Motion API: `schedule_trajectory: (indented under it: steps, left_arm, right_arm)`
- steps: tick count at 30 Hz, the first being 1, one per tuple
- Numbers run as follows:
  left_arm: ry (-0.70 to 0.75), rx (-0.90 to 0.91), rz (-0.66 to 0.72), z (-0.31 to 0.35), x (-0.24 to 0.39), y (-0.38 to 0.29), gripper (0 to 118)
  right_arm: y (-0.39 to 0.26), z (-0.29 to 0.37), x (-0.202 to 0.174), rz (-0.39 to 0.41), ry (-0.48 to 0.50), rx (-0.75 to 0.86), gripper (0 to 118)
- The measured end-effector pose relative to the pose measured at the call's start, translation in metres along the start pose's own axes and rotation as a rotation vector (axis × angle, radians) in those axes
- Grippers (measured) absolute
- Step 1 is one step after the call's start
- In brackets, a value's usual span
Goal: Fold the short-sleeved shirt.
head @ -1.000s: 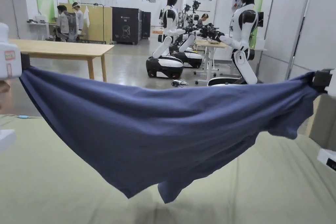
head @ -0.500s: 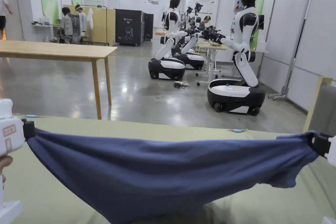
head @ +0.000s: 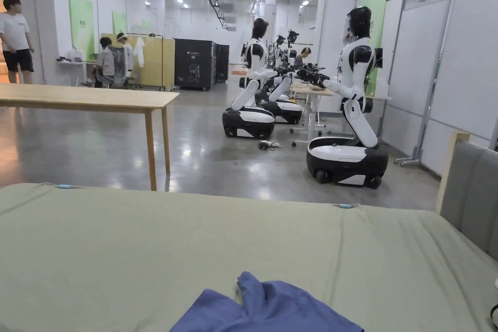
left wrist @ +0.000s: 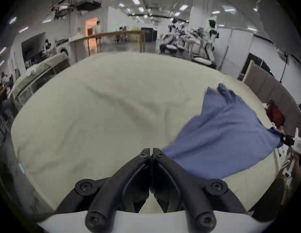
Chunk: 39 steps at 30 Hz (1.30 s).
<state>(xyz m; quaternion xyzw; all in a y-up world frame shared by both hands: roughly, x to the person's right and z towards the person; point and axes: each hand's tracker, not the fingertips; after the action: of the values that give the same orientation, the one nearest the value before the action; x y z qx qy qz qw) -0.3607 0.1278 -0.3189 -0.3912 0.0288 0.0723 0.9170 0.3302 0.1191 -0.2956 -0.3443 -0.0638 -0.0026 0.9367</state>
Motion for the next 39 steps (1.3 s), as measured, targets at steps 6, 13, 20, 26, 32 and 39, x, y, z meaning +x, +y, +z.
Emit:
schedule_trajectory:
  steps: [6,13,20,26,32,39]
  left_arm:
    - [0.044,0.143,-0.056,0.056,0.022,0.016,116]
    - [-0.058,0.504,-0.247,0.126,0.117,0.054,116]
    - [-0.049,0.620,-0.240,0.118,0.137,0.050,18]
    - [-0.002,0.505,-0.216,0.115,0.099,0.046,0]
    - [0.010,0.285,0.035,0.088,0.009,0.013,0]
    - [0.050,0.154,-0.002,0.044,-0.013,-0.006,114]
  right_arm:
    - [0.046,0.048,-0.012,0.031,0.001,0.190,71]
    - [0.113,0.106,-0.107,0.090,0.149,0.469,71]
    - [0.116,0.110,-0.172,0.162,0.141,0.548,9]
    - [0.111,0.114,-0.191,0.167,0.178,0.548,4]
    - [0.100,0.109,-0.204,0.114,0.211,0.525,4]
    - [0.095,0.083,-0.215,0.040,0.256,0.456,4]
